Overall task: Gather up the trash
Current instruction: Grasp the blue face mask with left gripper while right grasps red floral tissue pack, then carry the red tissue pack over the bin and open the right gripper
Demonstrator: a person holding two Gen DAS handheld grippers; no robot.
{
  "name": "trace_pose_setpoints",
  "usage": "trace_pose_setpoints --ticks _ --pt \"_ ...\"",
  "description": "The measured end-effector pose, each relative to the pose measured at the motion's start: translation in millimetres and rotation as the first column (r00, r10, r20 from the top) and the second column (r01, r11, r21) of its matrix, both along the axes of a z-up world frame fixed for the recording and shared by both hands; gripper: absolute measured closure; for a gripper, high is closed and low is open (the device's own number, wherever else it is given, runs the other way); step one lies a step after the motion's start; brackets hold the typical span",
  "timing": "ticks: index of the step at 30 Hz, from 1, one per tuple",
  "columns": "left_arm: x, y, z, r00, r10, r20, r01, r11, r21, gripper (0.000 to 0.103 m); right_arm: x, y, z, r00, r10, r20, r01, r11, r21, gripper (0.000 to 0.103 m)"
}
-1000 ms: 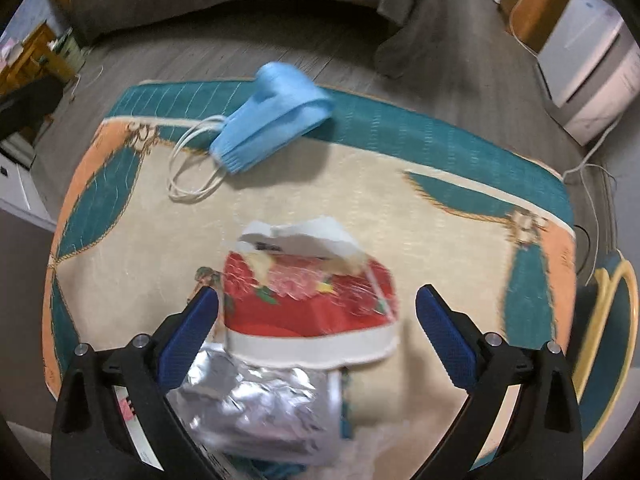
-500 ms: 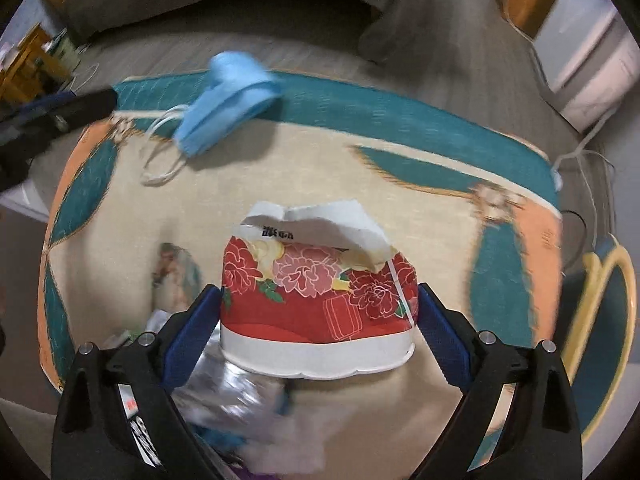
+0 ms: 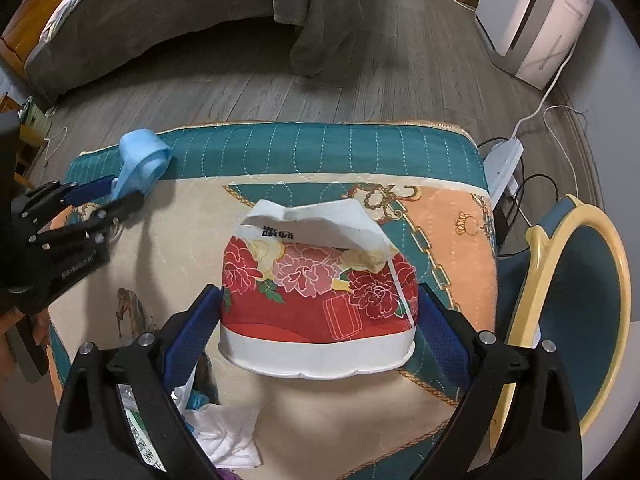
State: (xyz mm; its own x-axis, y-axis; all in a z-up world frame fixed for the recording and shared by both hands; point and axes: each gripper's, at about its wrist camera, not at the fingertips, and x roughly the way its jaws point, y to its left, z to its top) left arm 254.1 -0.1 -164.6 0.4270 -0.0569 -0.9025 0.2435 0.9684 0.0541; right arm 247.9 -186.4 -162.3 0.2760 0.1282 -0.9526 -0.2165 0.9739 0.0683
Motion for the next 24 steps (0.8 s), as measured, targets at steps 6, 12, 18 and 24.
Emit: trace_pose_setpoints --ticks 6,12,18,24 --pt "-11 -1 19 0.999 -0.003 0.043 0.003 1.000 -0.011 0.086 -12 -3 12 1.000 0.014 0.018 -0.014 1.000 0.000 0.010" --pt "-29 -12 47 0.994 -0.016 0.104 0.018 1.000 -0.011 0.086 -28 -14 31 0.998 -0.005 0.057 0.005 1.000 0.003 0.010" --pt "-59 -36 80 0.985 -0.068 0.158 0.069 0.998 -0.005 0.085 -45 -27 53 0.995 -0.015 0.097 0.017 1.000 -0.011 0.010" --pt "-82 -77 106 0.973 -0.126 0.195 0.134 0.990 -0.030 0.085 -51 -66 75 0.987 -0.101 0.125 0.102 0.995 0.004 0.010"
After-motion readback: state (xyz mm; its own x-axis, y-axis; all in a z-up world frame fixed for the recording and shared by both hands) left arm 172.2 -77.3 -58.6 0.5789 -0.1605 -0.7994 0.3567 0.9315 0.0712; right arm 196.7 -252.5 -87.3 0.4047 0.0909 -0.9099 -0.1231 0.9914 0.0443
